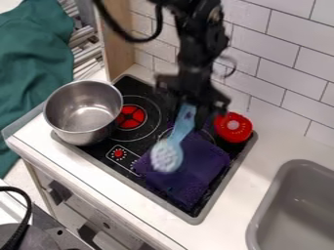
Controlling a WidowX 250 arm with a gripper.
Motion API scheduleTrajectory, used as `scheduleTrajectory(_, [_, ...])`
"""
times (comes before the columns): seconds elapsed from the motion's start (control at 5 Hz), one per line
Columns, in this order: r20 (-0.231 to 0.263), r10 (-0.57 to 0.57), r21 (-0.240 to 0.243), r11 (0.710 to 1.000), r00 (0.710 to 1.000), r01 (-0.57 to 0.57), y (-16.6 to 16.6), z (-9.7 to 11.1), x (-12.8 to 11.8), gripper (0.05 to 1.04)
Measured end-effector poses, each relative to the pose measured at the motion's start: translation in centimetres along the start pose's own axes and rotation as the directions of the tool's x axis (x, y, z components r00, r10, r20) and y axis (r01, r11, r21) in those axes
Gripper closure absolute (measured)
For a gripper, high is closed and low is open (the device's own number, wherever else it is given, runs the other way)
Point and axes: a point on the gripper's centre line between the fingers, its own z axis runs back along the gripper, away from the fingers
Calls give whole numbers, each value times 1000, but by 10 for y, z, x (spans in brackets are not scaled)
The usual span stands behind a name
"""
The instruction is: Move the blue brush to the left burner
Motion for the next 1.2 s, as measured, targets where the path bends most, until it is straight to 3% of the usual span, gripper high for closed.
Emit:
scheduleTrajectory(0.2, [-18, -33, -19, 999, 999, 32, 9, -14, 39, 598])
scheduleTrajectory(0.4, [-42, -12, -5, 1000, 999, 12, 41, -28, 66, 598])
scheduleTrajectory(0.8, [-104, 36, 18, 999, 994, -35, 88, -55, 89, 598])
scheduleTrajectory(1.0, [-160, 34, 11, 999, 986, -32, 98, -72, 84, 598])
scheduleTrajectory(1.2, [-207, 14, -11, 1000, 978, -17, 94, -86, 80, 520])
